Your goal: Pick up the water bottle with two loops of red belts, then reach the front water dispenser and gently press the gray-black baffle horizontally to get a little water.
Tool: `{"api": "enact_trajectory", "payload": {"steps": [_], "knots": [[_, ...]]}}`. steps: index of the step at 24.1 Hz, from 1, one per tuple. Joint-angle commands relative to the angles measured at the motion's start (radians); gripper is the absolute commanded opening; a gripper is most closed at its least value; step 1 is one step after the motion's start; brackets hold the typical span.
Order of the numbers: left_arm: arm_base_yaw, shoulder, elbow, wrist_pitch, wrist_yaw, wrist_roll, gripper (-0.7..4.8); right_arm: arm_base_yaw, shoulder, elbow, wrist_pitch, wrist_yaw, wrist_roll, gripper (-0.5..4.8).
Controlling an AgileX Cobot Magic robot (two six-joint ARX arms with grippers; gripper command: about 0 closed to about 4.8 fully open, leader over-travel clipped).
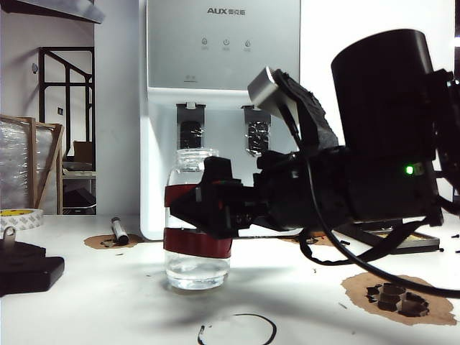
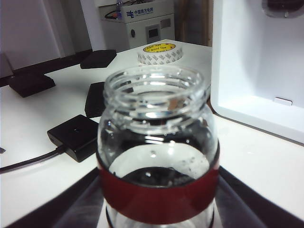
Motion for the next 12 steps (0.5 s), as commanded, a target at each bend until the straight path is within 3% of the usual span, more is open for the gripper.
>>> {"api": "enact_trajectory", "payload": {"steps": [1, 8, 10, 12], "knots": [[-0.001, 0.0, 0.005, 0.011, 0.001, 0.009, 4.79, 0.004, 0.01, -0.01, -0.07, -0.018, 0.061, 1.61], [-0.001, 0.0, 0.005, 0.011, 0.002, 0.009, 4.79, 0.004, 0.01, -0.015, -0.079, -0.13, 0.108, 1.62], [-0.001, 0.0, 0.005, 0.011, 0.002, 0.009, 4.79, 0.004, 0.01, -0.015, -0.08, -0.164, 0.108, 1.92], [-0.001, 0.0, 0.005, 0.011, 0.002, 0.009, 4.79, 0.004, 0.01, -0.016, -0.104, -0.132, 0.099, 1.45]]}}
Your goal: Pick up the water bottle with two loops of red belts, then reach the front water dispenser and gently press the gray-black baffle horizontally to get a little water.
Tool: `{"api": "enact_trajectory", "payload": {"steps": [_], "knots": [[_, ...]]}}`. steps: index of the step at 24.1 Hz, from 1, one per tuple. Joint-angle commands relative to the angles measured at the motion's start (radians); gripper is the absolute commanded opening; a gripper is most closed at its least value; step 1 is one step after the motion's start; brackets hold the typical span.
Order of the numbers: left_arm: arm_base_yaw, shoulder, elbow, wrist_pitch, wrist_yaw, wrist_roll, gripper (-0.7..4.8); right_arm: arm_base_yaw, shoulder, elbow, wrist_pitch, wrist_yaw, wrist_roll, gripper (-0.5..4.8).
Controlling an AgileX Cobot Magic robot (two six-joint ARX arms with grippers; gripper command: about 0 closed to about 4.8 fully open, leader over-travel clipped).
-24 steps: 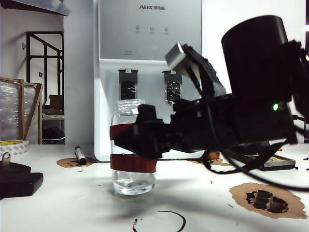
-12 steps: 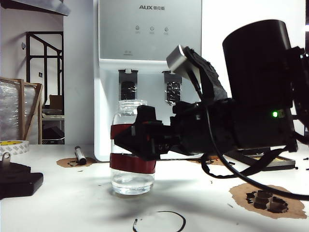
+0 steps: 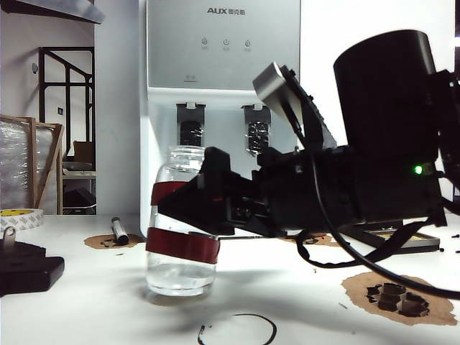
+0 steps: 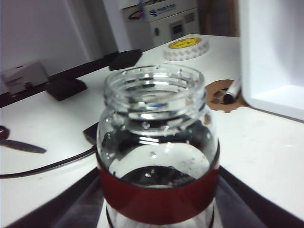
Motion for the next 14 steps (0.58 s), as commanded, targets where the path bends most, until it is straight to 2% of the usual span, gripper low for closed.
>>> {"api": "enact_trajectory", "payload": {"steps": [1, 5, 6, 9, 12, 14], "knots": [[-0.001, 0.0, 0.005, 0.011, 0.002, 0.009, 4.79, 0.005, 0.01, -0.01, -0.111, 0.019, -0.019, 0.89], [-0.001, -0.002, 0.005, 0.01, 0.005, 0.009, 4.79, 0.005, 0.011, -0.01, -0.128, 0.09, -0.132, 0.94], [-0.001, -0.002, 0.005, 0.011, 0.005, 0.009, 4.79, 0.005, 0.011, -0.01, -0.128, 0.103, -0.144, 0.94], [-0.001, -0.003, 0.005, 0.01, 0.005, 0.009, 4.79, 0.005, 0.011, -0.01, -0.126, 0.224, -0.159, 0.93], [-0.001, -0.003, 0.005, 0.011, 0.005, 0.009, 4.79, 0.005, 0.011, -0.01, -0.102, 0.279, -0.186, 0.93], [-0.001, -0.003, 0.005, 0.011, 0.005, 0.009, 4.79, 0.005, 0.011, -0.01, -0.081, 0.28, -0.186, 0.93]]}}
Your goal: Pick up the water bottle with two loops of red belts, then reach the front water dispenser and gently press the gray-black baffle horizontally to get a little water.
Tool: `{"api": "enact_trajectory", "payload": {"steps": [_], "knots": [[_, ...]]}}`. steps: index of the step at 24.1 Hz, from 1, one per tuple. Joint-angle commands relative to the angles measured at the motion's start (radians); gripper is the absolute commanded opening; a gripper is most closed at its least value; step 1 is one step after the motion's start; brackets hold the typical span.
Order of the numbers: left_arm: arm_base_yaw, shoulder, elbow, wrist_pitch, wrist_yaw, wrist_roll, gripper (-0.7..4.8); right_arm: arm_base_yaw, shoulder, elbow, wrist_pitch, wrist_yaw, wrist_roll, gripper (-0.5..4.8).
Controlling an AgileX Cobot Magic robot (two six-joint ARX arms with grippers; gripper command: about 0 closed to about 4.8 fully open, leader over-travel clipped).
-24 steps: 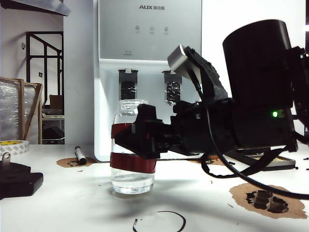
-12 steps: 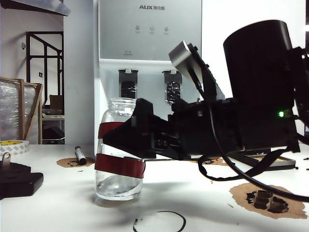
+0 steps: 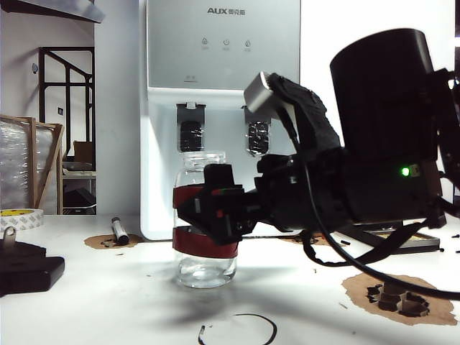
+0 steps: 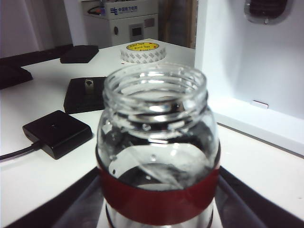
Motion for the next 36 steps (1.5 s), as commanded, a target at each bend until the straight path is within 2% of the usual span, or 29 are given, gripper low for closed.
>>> {"api": "enact_trajectory", "payload": {"steps": [1, 4, 7, 9, 10, 11, 12, 15, 18, 21, 26, 30, 31, 32, 34, 36], "knots": [[-0.001, -0.002, 0.005, 0.01, 0.004, 0.008, 4.79, -0.003, 0.011, -0.01, -0.073, 0.042, -0.014, 0.93], [-0.001, -0.002, 0.005, 0.011, 0.004, 0.008, 4.79, -0.003, 0.011, -0.01, -0.101, 0.002, -0.005, 1.06], [-0.001, -0.002, 0.005, 0.011, 0.004, 0.008, 4.79, -0.003, 0.011, -0.01, -0.11, -0.019, -0.005, 2.06], [-0.001, -0.002, 0.005, 0.011, 0.004, 0.008, 4.79, -0.003, 0.011, -0.01, -0.116, -0.041, -0.004, 2.32], [-0.001, -0.002, 0.005, 0.011, 0.004, 0.008, 4.79, -0.003, 0.011, -0.01, -0.117, -0.048, -0.004, 2.74], [-0.001, -0.002, 0.005, 0.011, 0.005, 0.008, 4.79, -0.003, 0.011, -0.01, -0.117, -0.048, 0.003, 3.84], [-0.001, -0.002, 0.005, 0.011, 0.005, 0.008, 4.79, -0.003, 0.011, -0.01, -0.118, -0.048, 0.01, 4.04], [-0.001, -0.002, 0.005, 0.011, 0.004, 0.008, 4.79, -0.003, 0.011, -0.01, -0.117, -0.065, 0.018, 4.09], [-0.001, -0.002, 0.005, 0.01, 0.004, 0.008, 4.79, -0.003, 0.011, -0.01, -0.117, -0.064, 0.024, 4.45], [-0.001, -0.002, 0.005, 0.009, 0.004, 0.008, 4.79, -0.003, 0.01, -0.018, -0.095, -0.064, 0.027, 4.46], [-0.001, -0.002, 0.005, 0.01, 0.003, 0.01, 4.79, -0.003, -0.05, -0.151, 0.07, -0.026, 0.075, 4.42], [-0.001, -0.002, 0.005, 0.01, 0.001, 0.01, 4.79, -0.003, -0.14, -0.212, 0.066, -0.003, 0.075, 4.32], [-0.001, -0.002, 0.005, 0.01, 0.0, 0.01, 4.79, -0.003, -0.159, -0.216, 0.06, 0.012, 0.076, 3.97], [-0.001, -0.002, 0.005, 0.008, 0.0, 0.01, 4.79, -0.003, -0.192, -0.227, 0.059, 0.011, 0.079, 3.07], [-0.001, -0.002, 0.005, 0.003, 0.0, 0.01, 4.79, -0.003, -0.25, -0.239, 0.055, 0.018, 0.076, 2.46], [-0.001, -0.002, 0.005, 0.003, 0.0, 0.01, 4.79, -0.003, -0.323, -0.245, 0.001, 0.041, 0.05, 2.41]]}}
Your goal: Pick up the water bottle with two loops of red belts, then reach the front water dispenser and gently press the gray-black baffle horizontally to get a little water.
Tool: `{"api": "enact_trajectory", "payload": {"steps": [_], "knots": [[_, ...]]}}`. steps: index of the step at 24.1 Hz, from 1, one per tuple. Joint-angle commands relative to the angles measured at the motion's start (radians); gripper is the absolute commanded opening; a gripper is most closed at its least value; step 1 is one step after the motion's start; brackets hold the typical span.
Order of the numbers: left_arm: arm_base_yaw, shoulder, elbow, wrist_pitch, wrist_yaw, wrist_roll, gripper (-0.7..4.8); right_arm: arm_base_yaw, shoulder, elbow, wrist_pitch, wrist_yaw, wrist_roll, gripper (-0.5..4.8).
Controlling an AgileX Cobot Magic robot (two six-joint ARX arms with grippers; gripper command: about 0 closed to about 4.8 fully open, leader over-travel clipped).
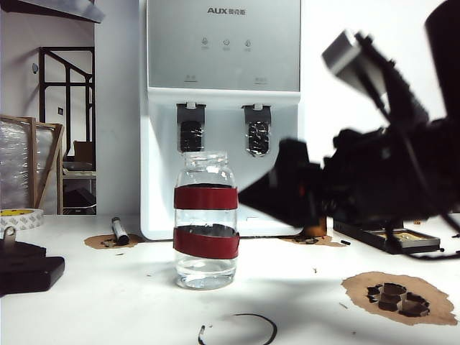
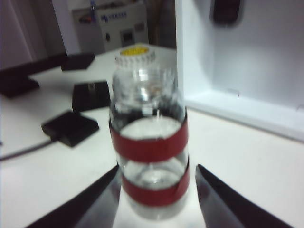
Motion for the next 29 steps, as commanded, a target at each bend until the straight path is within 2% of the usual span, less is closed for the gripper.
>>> {"api": "enact_trajectory", "payload": {"steps": [1, 3, 7, 8, 9, 13, 15, 16, 17, 18, 19, 22, 25, 27, 29], "knots": [[-0.001, -0.002, 0.005, 0.005, 0.001, 0.01, 4.79, 0.0, -0.107, -0.005, -0.073, 0.041, -0.029, 2.41], [0.0, -0.002, 0.005, 0.005, 0.0, 0.01, 4.79, 0.0, -0.212, -0.005, -0.212, 0.069, -0.05, 2.37], [0.0, -0.002, 0.005, 0.006, -0.026, 0.01, 4.79, 0.0, -0.364, -0.004, -0.347, 0.094, -0.058, 2.12], [0.0, -0.002, 0.005, 0.005, -0.047, 0.01, 4.79, 0.0, -0.437, -0.004, -0.407, 0.101, -0.08, 1.05], [0.0, -0.002, 0.005, 0.005, -0.054, 0.01, 4.79, 0.0, -0.469, -0.004, -0.435, 0.104, -0.096, 0.71], [0.0, -0.002, 0.005, 0.011, -0.124, 0.01, 4.79, 0.0, -0.658, 0.013, -0.628, 0.153, -0.119, 0.47], [0.0, -0.007, 0.005, 0.013, -0.207, 0.01, 4.79, 0.0, -0.737, 0.047, -0.765, 0.166, -0.142, 0.19], [0.0, -0.011, 0.005, 0.014, -0.268, 0.01, 4.57, 0.0, -0.773, 0.067, -0.823, 0.193, -0.157, 0.19], [0.0, -0.014, 0.005, 0.016, -0.304, 0.01, 3.86, 0.0, -0.795, 0.084, -0.865, 0.209, -0.167, 0.15], [0.002, -0.022, 0.005, 0.013, -0.351, 0.01, 2.81, 0.0, -0.827, 0.113, -0.931, 0.212, -0.176, 0.1], [0.005, -0.025, 0.005, 0.013, -0.372, 0.01, 2.36, 0.0, -0.843, 0.126, -0.961, 0.23, -0.182, -0.03], [0.043, -0.07, 0.005, 0.007, -0.415, 0.009, 0.53, 0.0, -0.926, 0.181, -1.085, 0.294, -0.194, -0.03], [0.081, -0.129, 0.005, -0.006, -0.435, 0.007, -0.04, 0.0, -0.993, 0.207, -1.162, 0.304, -0.204, -0.03], [0.097, -0.174, 0.005, -0.019, -0.496, -0.01, -0.04, 0.0, -1.04, 0.228, -1.238, 0.381, -0.203, -0.03], [0.1, -0.212, 0.005, -0.041, -0.53, -0.029, -0.04, 0.0, -1.085, 0.241, -1.287, 0.386, -0.203, -0.03]]}}
